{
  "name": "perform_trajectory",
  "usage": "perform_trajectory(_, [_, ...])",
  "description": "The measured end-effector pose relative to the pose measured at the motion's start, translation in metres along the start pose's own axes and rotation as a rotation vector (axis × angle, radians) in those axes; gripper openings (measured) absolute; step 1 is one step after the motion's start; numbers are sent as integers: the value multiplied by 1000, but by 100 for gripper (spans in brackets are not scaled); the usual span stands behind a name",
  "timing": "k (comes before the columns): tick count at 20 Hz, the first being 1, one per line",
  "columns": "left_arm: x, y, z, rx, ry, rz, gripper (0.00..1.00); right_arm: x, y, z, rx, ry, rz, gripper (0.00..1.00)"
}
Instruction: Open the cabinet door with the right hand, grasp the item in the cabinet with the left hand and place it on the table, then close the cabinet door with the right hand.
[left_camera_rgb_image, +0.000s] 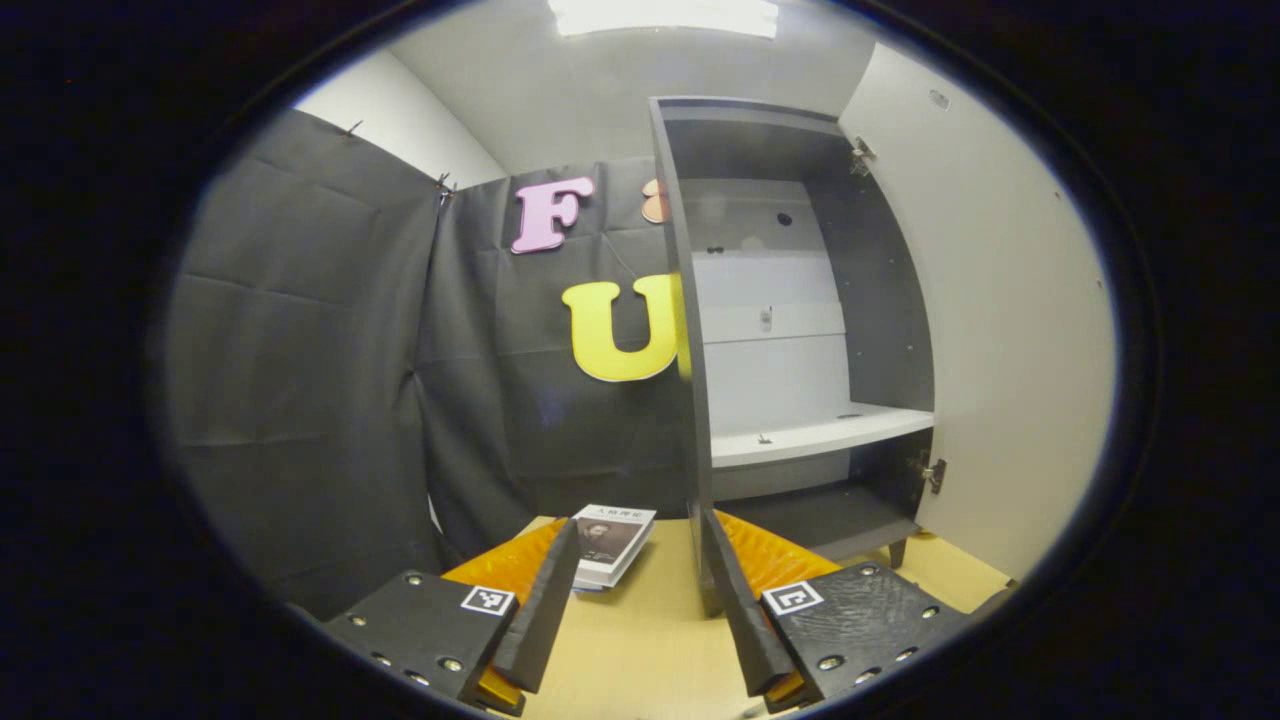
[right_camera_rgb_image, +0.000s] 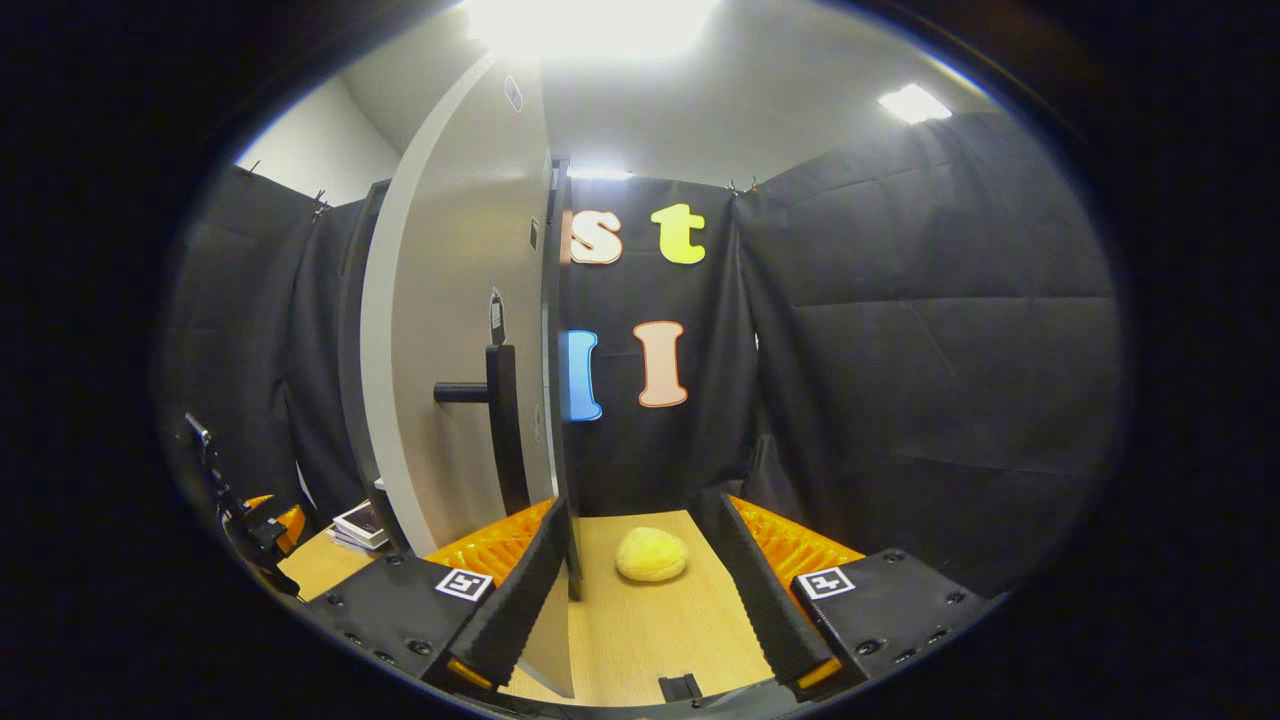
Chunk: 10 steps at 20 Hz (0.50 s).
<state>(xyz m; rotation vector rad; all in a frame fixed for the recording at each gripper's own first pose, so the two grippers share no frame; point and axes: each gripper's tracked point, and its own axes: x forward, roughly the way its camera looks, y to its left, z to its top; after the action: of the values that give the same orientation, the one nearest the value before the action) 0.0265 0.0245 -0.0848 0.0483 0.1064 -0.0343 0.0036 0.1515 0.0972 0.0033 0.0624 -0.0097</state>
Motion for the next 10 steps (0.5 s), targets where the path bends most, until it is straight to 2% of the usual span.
perform_trajectory(1, [2, 3, 1, -1, -3, -5, 75, -2, 5, 0, -5, 1, 6, 92])
perform_trajectory(2, [3, 4, -1, -1, -4, -11, 75, -1, 11, 0, -9, 2, 12, 95])
perform_trajectory(4, [5, 9, 0, 0, -8, -21, 75, 1, 20, 0, -10, 0, 20, 92])
perform_trajectory(10, [8, 32, -12, 11, -1, -37, 74, -2, 51, 1, 4, -12, 43, 92])
